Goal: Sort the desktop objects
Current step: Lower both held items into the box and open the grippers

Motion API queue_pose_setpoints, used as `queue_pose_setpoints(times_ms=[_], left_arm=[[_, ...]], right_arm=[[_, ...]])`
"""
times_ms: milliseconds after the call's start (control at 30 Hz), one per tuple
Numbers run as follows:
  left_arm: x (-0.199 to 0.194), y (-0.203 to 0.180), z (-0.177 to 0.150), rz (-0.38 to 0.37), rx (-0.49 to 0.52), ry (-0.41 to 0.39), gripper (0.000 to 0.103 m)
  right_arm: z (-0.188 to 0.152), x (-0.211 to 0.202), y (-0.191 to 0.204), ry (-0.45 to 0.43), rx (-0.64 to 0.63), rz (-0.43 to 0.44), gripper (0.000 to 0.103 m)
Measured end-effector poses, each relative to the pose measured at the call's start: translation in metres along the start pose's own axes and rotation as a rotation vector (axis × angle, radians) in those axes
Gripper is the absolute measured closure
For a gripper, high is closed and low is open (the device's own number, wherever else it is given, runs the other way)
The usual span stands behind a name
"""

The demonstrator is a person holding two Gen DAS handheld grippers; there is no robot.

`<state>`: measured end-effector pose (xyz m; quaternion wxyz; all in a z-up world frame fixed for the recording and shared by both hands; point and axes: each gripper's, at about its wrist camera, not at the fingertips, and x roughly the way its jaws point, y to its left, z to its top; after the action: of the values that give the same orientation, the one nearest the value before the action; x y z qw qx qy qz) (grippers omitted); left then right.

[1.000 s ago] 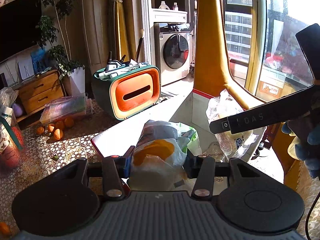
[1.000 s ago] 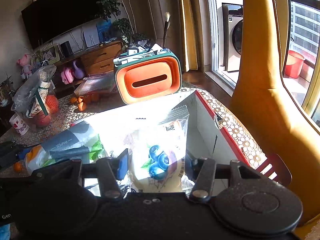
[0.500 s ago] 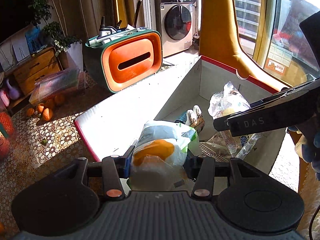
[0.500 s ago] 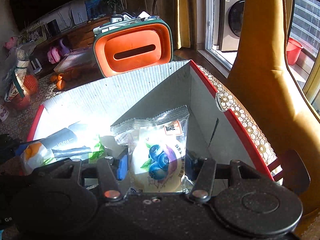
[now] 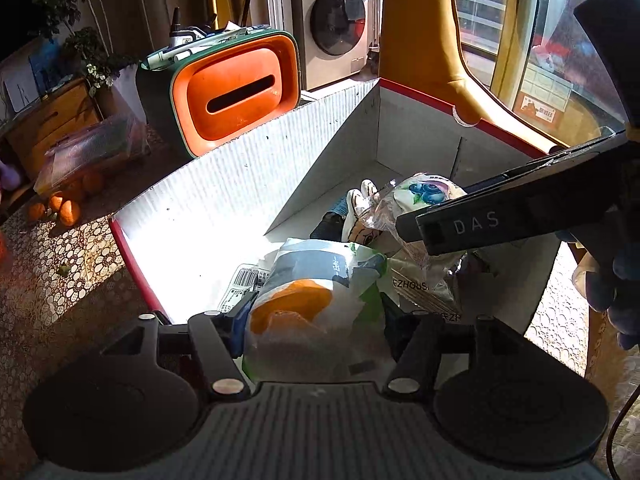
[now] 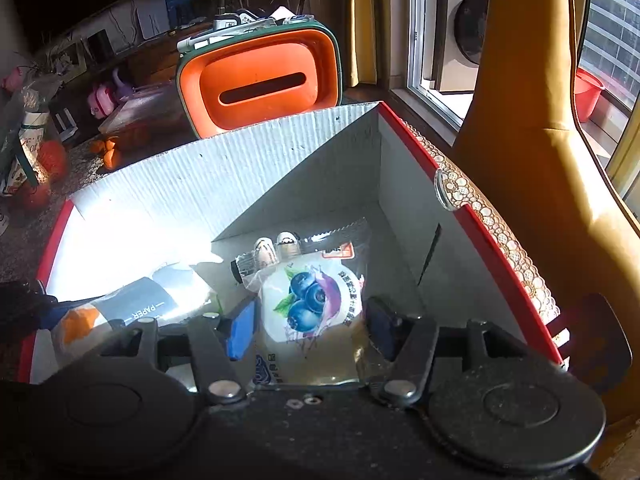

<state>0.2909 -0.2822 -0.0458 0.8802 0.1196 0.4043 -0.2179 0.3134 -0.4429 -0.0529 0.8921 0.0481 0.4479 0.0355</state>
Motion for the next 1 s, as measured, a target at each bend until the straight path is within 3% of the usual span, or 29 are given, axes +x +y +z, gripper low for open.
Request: queue_pose_setpoints(times_ms=[200,700,800,1000], left_arm=[[-0.015,0.002,-0.001,-0.030,-0.026,-0.031,0.030],[-0.082,0.012,-0.018,-0.057,-0.063,-0.140,0.029],[-0.099,0.018,-0.024,-0.061,-0.072,-0.167,0.029],[-0.137,0.028,-0.041,-0.037,-0.076,-0.234,0.029]], right_arm=[[0.000,-0.009,0.006,-0.017,-0.017,-0.007,0.040],[-0.016,-0.077,0.018,-0.090,-0.030,0.059,0.038],[-0.022,-0.098,0.025,-0.122,-0.037,0.079,0.027],[-0.037,-0.133,0.042,-0.190,-0.057,0.111,0.026]])
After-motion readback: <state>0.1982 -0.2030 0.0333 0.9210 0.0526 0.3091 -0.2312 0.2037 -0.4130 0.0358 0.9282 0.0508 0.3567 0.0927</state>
